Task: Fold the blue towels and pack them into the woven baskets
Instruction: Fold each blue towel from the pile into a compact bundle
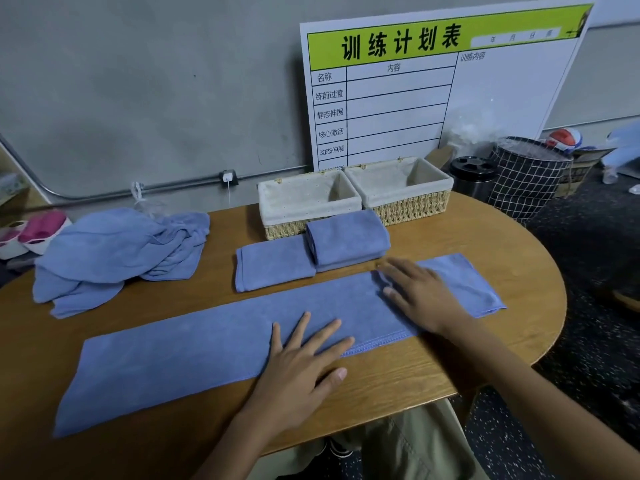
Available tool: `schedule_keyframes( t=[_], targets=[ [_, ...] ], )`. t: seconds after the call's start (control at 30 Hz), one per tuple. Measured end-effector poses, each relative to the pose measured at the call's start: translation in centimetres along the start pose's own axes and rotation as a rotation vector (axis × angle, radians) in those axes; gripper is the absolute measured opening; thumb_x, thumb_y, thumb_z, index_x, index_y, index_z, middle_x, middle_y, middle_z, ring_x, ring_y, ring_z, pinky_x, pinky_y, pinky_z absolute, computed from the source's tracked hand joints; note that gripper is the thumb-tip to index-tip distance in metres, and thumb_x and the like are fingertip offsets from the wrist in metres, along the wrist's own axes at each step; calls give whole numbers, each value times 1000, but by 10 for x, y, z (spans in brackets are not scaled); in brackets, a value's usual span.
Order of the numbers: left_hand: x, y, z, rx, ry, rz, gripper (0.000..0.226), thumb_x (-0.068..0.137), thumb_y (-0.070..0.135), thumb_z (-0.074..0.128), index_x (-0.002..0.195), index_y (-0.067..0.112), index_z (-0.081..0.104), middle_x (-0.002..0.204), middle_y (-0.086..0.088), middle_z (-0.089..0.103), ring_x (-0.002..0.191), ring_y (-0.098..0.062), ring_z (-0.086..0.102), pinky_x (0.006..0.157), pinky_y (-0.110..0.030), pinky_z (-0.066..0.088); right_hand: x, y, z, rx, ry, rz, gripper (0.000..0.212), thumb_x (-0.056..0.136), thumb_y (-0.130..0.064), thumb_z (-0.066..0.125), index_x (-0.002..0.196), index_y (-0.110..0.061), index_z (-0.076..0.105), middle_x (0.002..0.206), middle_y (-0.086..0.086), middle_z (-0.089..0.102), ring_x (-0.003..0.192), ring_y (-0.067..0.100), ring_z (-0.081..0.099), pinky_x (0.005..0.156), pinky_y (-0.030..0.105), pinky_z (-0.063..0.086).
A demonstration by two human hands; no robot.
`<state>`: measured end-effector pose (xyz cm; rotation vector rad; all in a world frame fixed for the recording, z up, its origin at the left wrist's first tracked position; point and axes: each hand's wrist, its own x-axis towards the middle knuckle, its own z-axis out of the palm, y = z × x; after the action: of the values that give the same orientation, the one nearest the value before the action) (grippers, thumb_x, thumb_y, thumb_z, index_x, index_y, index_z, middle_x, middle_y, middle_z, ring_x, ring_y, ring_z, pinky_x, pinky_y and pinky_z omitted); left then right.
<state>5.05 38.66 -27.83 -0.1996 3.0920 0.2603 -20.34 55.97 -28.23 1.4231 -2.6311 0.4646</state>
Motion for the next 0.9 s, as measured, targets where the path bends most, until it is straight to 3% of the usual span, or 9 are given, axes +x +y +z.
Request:
schedule_keyframes(
  t=[0.1,0.17,0.27,0.47,0.63,0.77,0.9],
  targets=[
    [1,0,0,15,-1,2,50,102,67,15,150,62,3,159,37,-14,151,-14,-24,117,-64,-15,-11,9,5,10,-145,147,77,87,-73,6,154,-41,27,165,-12,15,153,17,10,120,44,12],
    [1,1,0,17,6,8,50,102,67,15,150,61,4,159,36,-13,151,-15,-23,117,-65,-14,-12,25,-1,2,-177,199,82,85,-82,2,155,-44,19,165,-14,6,153,14,2,121,45,5],
    [2,1,1,13,6,9,50,101,68,15,150,62,4,159,36,-13,151,-15,-24,117,-65,-14,-11,39,-9,-31,-197,241,100,69,-91,-11,155,-47,13,165,-17,2,153,14,0,121,47,5],
    [-1,0,-1,8,-22,5,52,101,69,14,150,61,2,159,35,-14,151,-14,-24,117,-64,-13,-11,55,-17,-61,-242,357,64,97,-68,17,156,-45,8,166,-12,-1,153,16,-3,122,48,4],
    [-1,2,-12,-38,-66,0,55,100,67,18,154,54,11,162,31,-7,152,-13,-19,119,-63,-9,-20,76,-25,-77,-262,425,72,90,-72,9,156,-45,3,166,-12,-6,153,15,-6,121,47,5],
    [15,8,-21,-92,64,-85,52,104,58,22,154,47,23,165,25,6,154,-14,-6,121,-61,0,-21,66,-29,-145,-253,426,69,93,-68,10,157,-43,3,166,-10,-6,153,19,-8,121,50,0],
    [33,15,-9,-12,32,-147,65,96,67,2,157,47,11,166,19,-4,154,-23,-12,118,-65,-6,-18,26,-24,-159,-116,288,70,92,-72,4,156,-45,10,165,-12,0,154,20,-4,121,50,1]
  ],
)
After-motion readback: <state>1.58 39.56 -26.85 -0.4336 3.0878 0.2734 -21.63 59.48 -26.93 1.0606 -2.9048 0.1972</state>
